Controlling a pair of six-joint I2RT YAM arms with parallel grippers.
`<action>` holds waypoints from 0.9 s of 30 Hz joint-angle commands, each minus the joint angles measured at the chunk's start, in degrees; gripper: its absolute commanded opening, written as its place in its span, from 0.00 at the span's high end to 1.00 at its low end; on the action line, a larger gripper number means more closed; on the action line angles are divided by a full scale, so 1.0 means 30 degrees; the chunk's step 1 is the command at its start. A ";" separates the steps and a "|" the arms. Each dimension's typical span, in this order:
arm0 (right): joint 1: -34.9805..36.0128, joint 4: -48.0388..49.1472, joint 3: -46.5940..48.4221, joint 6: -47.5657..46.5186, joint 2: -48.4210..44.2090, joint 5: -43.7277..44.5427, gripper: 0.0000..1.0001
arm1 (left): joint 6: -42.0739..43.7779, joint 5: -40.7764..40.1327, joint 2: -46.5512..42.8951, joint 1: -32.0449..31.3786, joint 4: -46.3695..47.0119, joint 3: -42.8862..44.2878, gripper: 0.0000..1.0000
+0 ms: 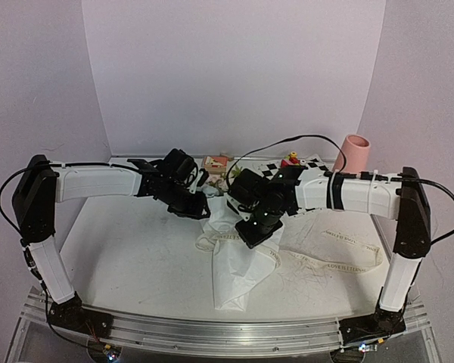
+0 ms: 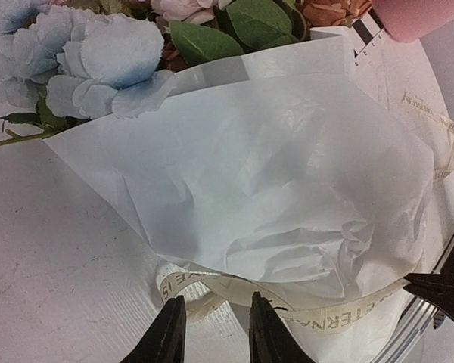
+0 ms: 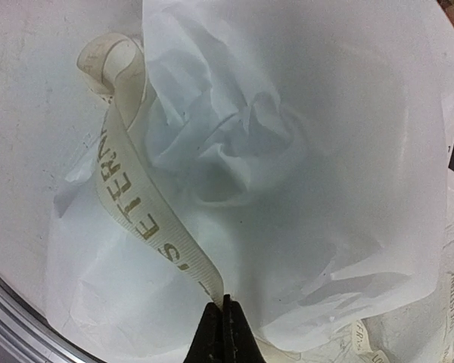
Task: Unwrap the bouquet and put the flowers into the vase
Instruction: Untie the ribbon from the wrapping paper.
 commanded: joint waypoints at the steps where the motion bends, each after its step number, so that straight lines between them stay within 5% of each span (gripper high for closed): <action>1: 0.0098 -0.1029 0.1525 0.0042 -0.0597 0.0876 1.00 | -0.0527 -0.1079 -0.1296 0.0116 0.0264 -0.0291 0.69; 9: 0.0076 -0.0879 0.6018 -0.0173 0.0722 0.0434 1.00 | -0.1598 -0.3437 -0.2859 0.0145 0.0231 -0.1404 0.69; 17: 0.0002 -0.0817 1.4888 0.0165 0.5239 -0.1534 0.99 | -0.2769 -0.6248 -0.4548 0.0353 0.0024 -0.2283 0.67; 18: -0.0055 -0.0743 1.5904 0.0415 0.5718 -0.1551 0.96 | -0.2992 -0.6642 -0.4719 0.0377 -0.0100 -0.2330 0.67; 20: -0.0280 -0.0371 1.6706 0.0989 0.6060 -0.1681 0.59 | -0.3501 -0.7705 -0.5057 0.0452 -0.0393 -0.2403 0.65; 22: -0.0592 0.0099 1.6430 0.1546 0.5874 -0.2012 0.39 | -0.4094 -0.8633 -0.5336 0.0511 -0.0754 -0.2498 0.63; 27: -0.1071 0.0802 1.3108 0.1605 0.4246 -0.2163 0.31 | -0.6075 -1.1431 -0.5784 0.0739 -0.1915 -0.2744 0.58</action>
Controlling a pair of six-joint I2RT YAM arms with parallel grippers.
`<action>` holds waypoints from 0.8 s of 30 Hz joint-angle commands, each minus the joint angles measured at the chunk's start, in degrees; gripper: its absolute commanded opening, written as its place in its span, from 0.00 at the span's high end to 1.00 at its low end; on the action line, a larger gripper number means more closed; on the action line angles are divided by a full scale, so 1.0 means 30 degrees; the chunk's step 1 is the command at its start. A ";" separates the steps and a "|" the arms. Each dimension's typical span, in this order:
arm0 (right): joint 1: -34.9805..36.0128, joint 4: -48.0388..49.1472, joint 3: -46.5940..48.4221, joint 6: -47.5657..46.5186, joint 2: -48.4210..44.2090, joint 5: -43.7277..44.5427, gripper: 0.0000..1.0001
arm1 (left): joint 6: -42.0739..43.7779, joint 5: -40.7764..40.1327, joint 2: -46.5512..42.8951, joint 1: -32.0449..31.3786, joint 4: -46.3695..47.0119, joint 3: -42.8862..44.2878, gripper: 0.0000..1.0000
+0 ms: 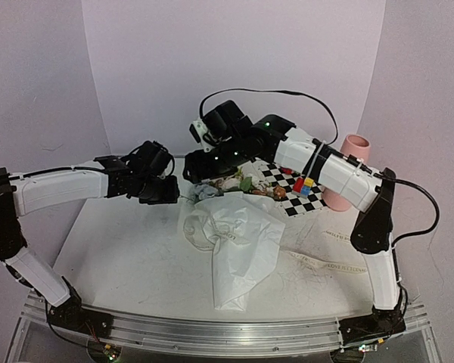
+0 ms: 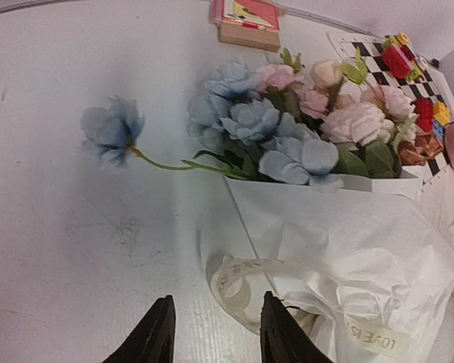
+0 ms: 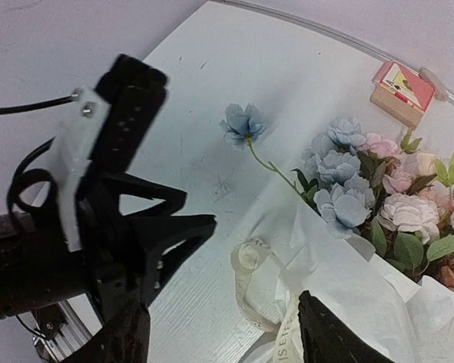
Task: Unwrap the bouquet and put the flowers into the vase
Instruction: Untie the ribbon from the wrapping paper.
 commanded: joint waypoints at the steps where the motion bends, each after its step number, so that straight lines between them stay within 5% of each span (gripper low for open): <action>1: -0.0540 0.0143 -0.2796 0.0355 -0.1881 -0.0288 0.31 | -0.2582 -0.3720 -0.0968 0.0405 -0.1633 -0.0301 0.58; 6: -0.0618 0.0128 -0.6286 0.0446 -0.3711 0.1072 0.31 | -0.2826 -0.2404 -0.0732 0.0621 -0.1271 -0.0340 0.59; 14: -0.0708 0.0118 -0.9958 0.2630 -0.5847 0.3206 0.32 | 0.0525 0.8403 0.2214 0.0576 0.1756 0.0706 0.53; 24: -0.1965 0.0347 -1.5076 0.5864 -0.8929 0.3415 0.27 | -0.0326 1.0444 0.3576 0.0576 0.2252 0.0133 0.45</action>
